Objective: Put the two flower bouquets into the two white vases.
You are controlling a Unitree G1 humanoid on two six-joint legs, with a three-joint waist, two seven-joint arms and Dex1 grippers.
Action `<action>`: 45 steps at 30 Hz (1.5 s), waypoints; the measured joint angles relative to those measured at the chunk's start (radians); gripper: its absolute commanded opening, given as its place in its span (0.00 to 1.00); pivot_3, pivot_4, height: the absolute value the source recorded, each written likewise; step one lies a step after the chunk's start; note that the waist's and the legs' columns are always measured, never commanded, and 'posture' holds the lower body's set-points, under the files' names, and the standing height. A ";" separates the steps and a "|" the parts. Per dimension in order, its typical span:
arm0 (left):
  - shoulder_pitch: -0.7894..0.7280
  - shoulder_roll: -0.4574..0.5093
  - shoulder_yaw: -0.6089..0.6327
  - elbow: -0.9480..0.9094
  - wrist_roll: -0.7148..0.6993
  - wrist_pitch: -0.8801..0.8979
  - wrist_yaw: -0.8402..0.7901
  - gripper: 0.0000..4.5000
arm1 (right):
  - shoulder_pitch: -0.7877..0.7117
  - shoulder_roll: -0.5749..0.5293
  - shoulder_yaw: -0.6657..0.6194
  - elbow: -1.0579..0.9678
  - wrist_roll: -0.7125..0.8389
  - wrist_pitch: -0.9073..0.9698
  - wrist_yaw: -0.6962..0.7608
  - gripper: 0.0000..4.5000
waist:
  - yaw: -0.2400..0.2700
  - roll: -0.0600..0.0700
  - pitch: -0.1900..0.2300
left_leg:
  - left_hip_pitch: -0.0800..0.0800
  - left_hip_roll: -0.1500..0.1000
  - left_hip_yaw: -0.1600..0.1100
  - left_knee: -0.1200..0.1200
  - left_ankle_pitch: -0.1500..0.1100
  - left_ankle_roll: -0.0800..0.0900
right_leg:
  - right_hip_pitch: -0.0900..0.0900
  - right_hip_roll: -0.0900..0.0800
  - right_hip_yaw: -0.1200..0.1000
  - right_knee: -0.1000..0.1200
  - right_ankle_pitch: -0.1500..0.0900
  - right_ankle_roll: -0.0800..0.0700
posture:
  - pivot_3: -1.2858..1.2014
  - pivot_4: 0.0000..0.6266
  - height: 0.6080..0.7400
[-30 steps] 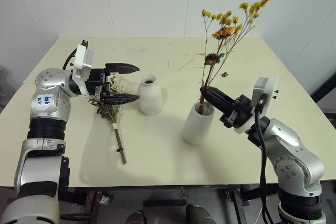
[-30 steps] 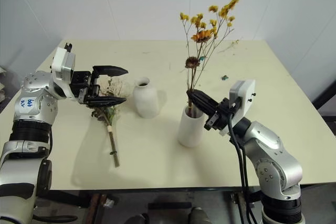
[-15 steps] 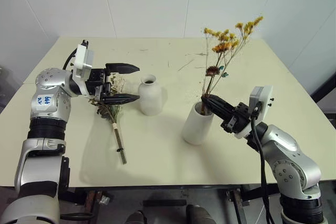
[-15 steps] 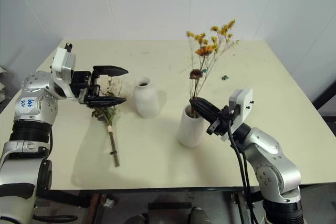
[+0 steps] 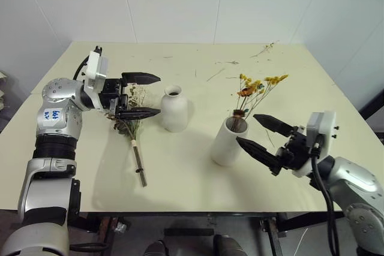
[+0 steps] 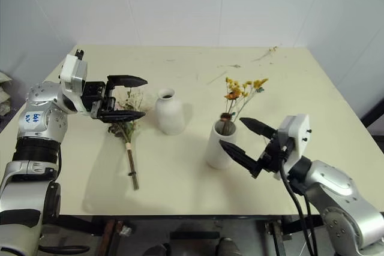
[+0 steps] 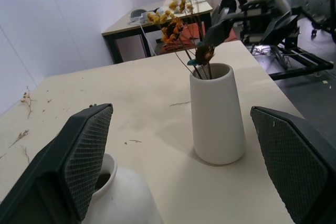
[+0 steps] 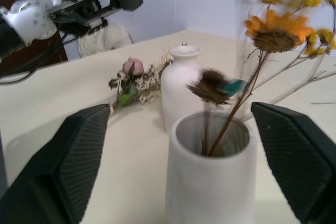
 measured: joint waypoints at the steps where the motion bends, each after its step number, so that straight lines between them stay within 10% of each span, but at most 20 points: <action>1: 0.000 0.001 0.000 0.001 0.000 0.000 0.000 1.00 | 0.029 -0.032 -0.030 -0.008 0.007 0.011 0.011 0.99 | 0.002 0.000 0.000 | 0.000 0.000 0.000 0.000 0.000 0.000 | 0.001 0.000 0.000 0.000 0.000 0.000 | 0.52 0.24 1.00; 16: 0.041 0.007 0.070 -0.068 0.096 0.010 0.284 1.00 | 0.048 -0.182 -0.211 0.075 0.032 -0.012 0.162 0.99 | 0.000 0.000 0.000 | 0.001 0.000 0.000 0.001 0.000 0.000 | 0.002 0.000 0.000 -0.003 0.001 0.001 | 0.52 0.24 1.00; 30: 0.369 0.145 0.159 -0.596 0.229 0.723 0.953 1.00 | -0.052 -0.240 -0.121 0.267 0.042 0.005 0.319 0.99 | -0.008 -0.001 0.000 | 0.001 0.000 0.000 0.000 0.000 0.000 | 0.002 0.000 0.000 -0.003 0.001 0.002 | 0.52 0.24 1.00; 45: 0.402 0.097 0.216 -0.913 0.175 1.544 1.141 1.00 | -0.153 -0.257 -0.054 0.410 0.014 0.019 0.471 0.99 | -0.008 -0.002 0.001 | 0.001 0.000 -0.001 0.000 0.000 -0.001 | 0.002 0.000 0.000 -0.004 0.001 0.001 | 0.52 0.24 1.00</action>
